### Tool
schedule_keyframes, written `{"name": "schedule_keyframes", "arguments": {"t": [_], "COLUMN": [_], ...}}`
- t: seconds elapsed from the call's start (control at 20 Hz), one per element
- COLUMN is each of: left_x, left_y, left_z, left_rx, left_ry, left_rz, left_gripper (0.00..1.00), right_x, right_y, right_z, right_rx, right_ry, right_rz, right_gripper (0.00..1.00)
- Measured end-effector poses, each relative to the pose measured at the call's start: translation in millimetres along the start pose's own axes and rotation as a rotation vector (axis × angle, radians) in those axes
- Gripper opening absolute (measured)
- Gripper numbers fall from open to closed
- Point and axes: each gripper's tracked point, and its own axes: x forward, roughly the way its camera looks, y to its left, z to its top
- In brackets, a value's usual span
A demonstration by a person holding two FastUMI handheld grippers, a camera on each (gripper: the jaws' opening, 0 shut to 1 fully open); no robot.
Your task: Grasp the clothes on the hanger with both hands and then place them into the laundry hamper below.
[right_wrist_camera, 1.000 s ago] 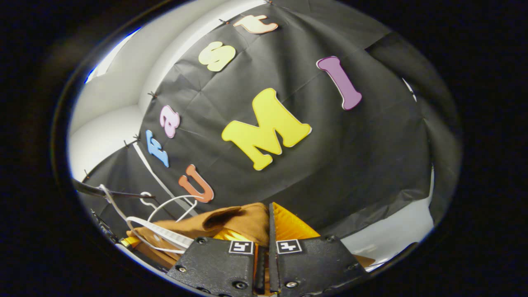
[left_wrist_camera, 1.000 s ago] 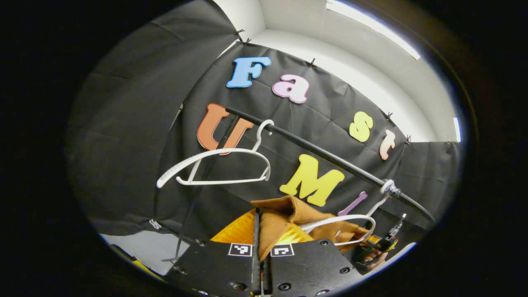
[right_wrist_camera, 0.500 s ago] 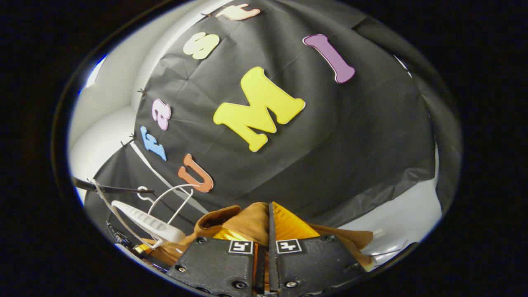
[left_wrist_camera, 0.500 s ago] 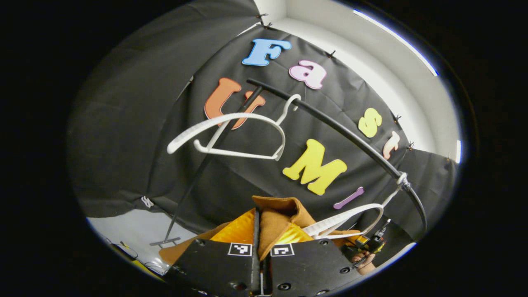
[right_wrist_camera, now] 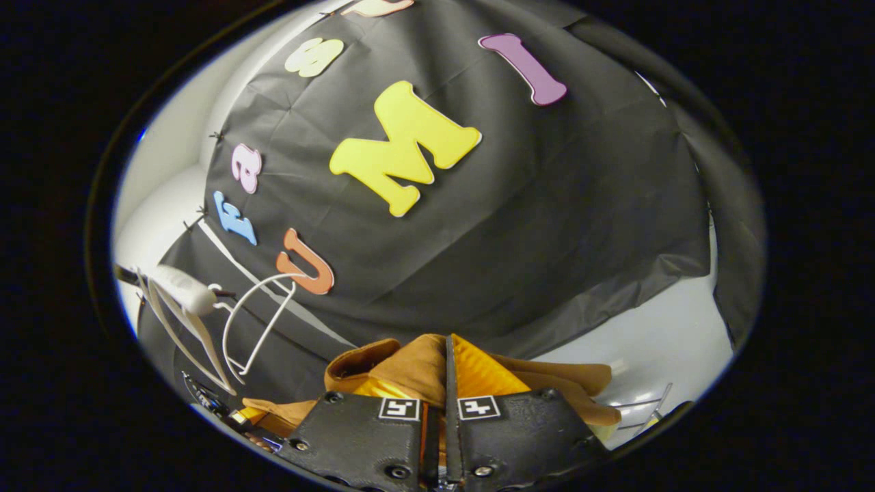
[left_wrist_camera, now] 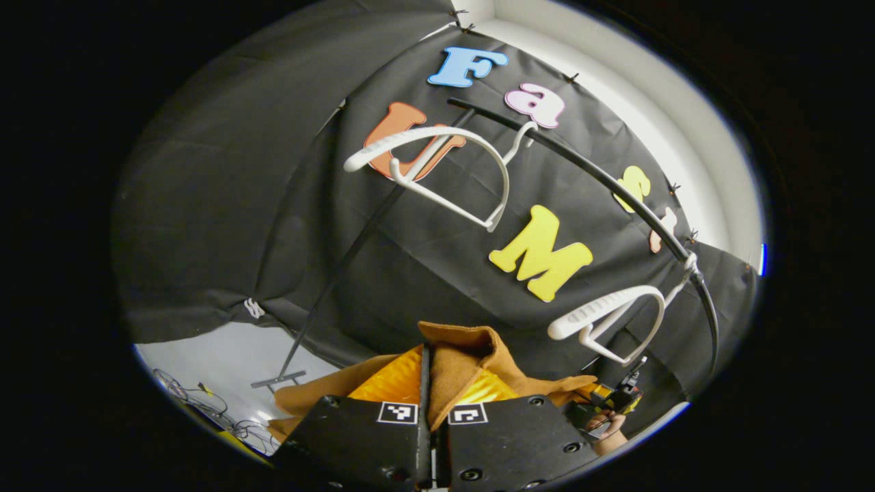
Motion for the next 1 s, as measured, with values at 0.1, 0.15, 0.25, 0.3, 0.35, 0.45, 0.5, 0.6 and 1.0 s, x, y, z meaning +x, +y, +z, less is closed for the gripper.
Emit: {"name": "schedule_keyframes", "arguments": {"t": [0.1,0.15,0.25,0.3,0.35,0.45,0.5,0.6,1.0], "left_x": [-9,-12,-15,-16,-17,-23,-25,-31,-56], "left_y": [1,0,-5,-8,-10,-19,-26,-36,-83], "left_z": [-13,-18,-30,-36,-43,-53,-57,-68,-103], "left_rx": [0.002,-0.001,-0.004,-0.005,-0.004,-0.012,-0.019,-0.013,0.016], "left_ry": [0.014,0.019,0.028,0.033,0.044,0.048,0.053,0.063,0.091], "left_rz": [-0.023,-0.037,-0.06,-0.065,-0.07,-0.101,-0.122,-0.155,-0.276], "left_gripper": [0.08,0.08,0.08,0.07,0.07,0.08,0.08,0.08,0.08], "right_x": [-2,-3,-3,-5,-6,-9,-12,-19,-49], "right_y": [-7,-8,-10,-10,-8,-2,2,14,72], "right_z": [-17,-24,-38,-47,-56,-75,-86,-107,-167], "right_rx": [0.018,0.023,0.03,0.03,0.027,0.017,0.021,0.037,0.015], "right_ry": [0.03,0.042,0.063,0.076,0.091,0.119,0.137,0.173,0.268], "right_rz": [-0.006,-0.007,-0.005,-0.002,0.0,0.012,0.025,0.059,0.155], "right_gripper": [0.07,0.07,0.07,0.07,0.06,0.06,0.06,0.06,0.06]}}
